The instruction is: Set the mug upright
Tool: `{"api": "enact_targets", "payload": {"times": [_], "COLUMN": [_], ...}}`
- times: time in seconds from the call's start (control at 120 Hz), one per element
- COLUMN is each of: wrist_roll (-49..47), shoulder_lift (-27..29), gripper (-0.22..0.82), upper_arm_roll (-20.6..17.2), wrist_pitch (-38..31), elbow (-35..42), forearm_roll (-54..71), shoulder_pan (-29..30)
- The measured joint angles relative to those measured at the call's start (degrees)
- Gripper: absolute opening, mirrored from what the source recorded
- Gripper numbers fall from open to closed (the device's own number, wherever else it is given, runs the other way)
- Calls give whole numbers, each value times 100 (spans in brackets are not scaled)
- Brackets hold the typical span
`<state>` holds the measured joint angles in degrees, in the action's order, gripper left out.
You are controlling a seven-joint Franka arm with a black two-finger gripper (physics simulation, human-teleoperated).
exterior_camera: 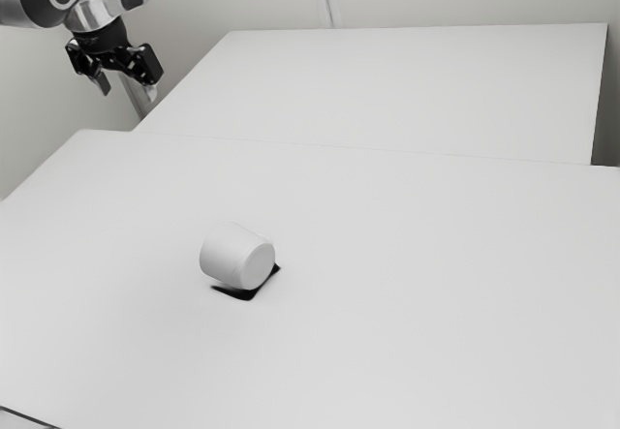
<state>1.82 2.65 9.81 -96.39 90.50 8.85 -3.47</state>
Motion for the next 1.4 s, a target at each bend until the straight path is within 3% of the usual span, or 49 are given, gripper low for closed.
{"api": "enact_targets", "payload": {"times": [0.308,0.45,0.692,0.883,1.1,1.4], "wrist_roll": [-117,-180,-90,252,687,1017], "shoulder_lift": [-42,-408,-1239,-2080,-2845,-3037], "gripper": [60,60,60,60,60,60], "upper_arm_roll": [-53,-14,-62,-92,-93,-110], "wrist_pitch": [5,80,400,646,810,1537], "elbow": [201,216,184,58,-159,593], "forearm_roll": [-37,-1166,-2803,-3660,-4539,-5673], "shoulder_pan": [192,423,1799,2266,2476,2408]}}
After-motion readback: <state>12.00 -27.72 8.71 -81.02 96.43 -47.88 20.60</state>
